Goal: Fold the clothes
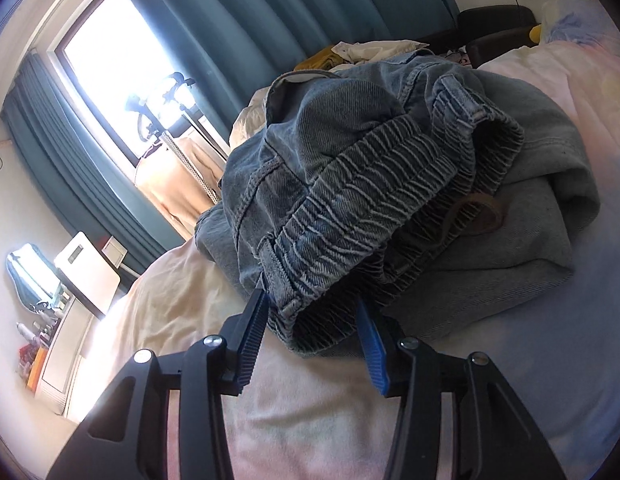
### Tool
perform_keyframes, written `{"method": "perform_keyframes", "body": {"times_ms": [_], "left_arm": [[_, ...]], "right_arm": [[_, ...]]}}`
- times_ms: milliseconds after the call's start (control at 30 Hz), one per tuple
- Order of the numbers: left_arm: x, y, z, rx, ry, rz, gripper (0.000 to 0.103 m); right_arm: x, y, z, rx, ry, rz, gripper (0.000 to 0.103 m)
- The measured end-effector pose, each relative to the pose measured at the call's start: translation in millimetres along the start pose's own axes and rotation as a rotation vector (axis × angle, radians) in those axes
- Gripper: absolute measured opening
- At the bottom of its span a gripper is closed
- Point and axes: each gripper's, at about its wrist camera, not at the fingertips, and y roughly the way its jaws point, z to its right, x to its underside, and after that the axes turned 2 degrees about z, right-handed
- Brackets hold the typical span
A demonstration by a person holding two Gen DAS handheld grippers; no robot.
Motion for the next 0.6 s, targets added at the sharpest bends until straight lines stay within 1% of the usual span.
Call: {"method": "perform_keyframes", "body": {"times_ms": [100,133,167,233,267,300,333,367,433,600], "left_arm": [[-6.4,7.8,-0.4,-0.02,-0.015,0.032,0.046],[-10.5,8.2,-1.6,-0.031,-0.026,0.049,0.046],[-14.0,6.1,-5.0,-0.026,-0.05,0.06,0.046],[-20.9,1.9,-11.9,-0.014,-0.098,0.081,0.035],[-22.4,-2.0,-14.9,-0.008,-0.116,0.086,0.026],[-23.9,-6.1,-17.9,-0.002,-0.133,0.091,0.015],[-24.9,-11.3,-20.6,-0.002,-0.143,0.097,0.01],[-25.5,-17.8,-24.2,-0.006,-0.154,0.107,0.008],[-25.7,-31.0,-36.2,0.0,-0.192,0.119,0.007],[-21.8,-72.3,-74.2,0.034,-0.321,0.11,0.007]], "right_arm": [[1.8,5.4,1.1,0.009,-0.005,-0.007,0.102],[2.4,6.9,1.2,0.011,-0.007,-0.008,0.102],[3.0,8.4,1.3,0.013,-0.009,-0.01,0.102],[4.2,11.2,1.5,0.017,-0.012,-0.013,0.102],[4.5,11.4,0.7,0.017,-0.016,-0.011,0.102],[4.8,11.4,-0.2,0.017,-0.02,-0.01,0.102],[4.7,10.6,-1.4,0.017,-0.028,-0.006,0.102],[4.5,9.8,-2.7,0.017,-0.036,-0.002,0.102],[3.5,6.4,-4.7,0.016,-0.048,0.012,0.102],[-0.6,-5.1,-10.1,0.007,-0.067,0.052,0.102]]}}
